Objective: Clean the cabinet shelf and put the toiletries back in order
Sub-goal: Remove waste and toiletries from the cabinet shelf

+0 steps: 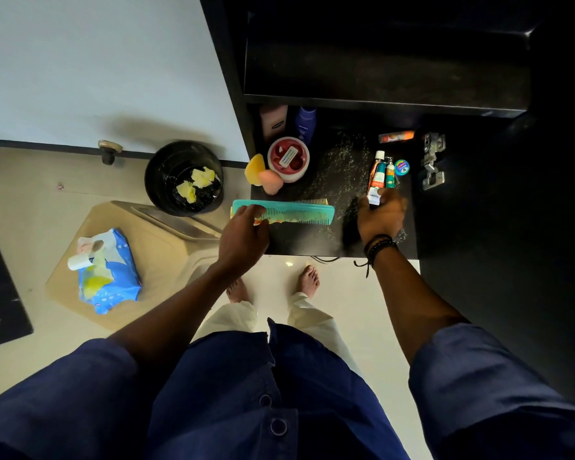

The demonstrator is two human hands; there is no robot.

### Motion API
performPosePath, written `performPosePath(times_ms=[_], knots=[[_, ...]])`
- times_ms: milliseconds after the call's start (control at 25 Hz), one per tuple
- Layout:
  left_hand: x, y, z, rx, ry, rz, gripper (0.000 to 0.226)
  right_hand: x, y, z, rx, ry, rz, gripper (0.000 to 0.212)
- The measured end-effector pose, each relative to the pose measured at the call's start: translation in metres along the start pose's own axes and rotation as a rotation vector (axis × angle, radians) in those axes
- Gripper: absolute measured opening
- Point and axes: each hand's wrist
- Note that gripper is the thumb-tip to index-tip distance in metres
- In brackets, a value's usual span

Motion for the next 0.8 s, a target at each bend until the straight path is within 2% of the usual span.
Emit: performPosePath(times_ms=[200, 440, 640, 800], knots=[[-0.007, -0.019, -0.027, -0.028, -0.061, 0.139, 0.023, -0.027, 0.008, -0.002, 0.123, -0.082, 0.167, 0.048], [-0.013, -0.033, -0.044, -0.057, -0.093, 0.111, 0.013, -0.038, 0.008, -0.003, 0.348, -0.041, 0.283, 0.050], [-0.017, -0.038, -0.050, -0.035, -0.059, 0.102, 0.011, -0.047, 0.008, -0.011, 0.211, -0.083, 0.334, 0.046], [-0.018, -0.038, -0.053, 0.014, -0.020, 0.103, 0.014, -0.041, 0.006, -0.006, 0.174, -0.051, 0.246, 0.039]])
Point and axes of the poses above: each hand's wrist, its own x-axis away from the middle knuckle, its own y-axis out of the back of the hand, z = x × y, and after that the axes turned 1 degree about -x, right-handed
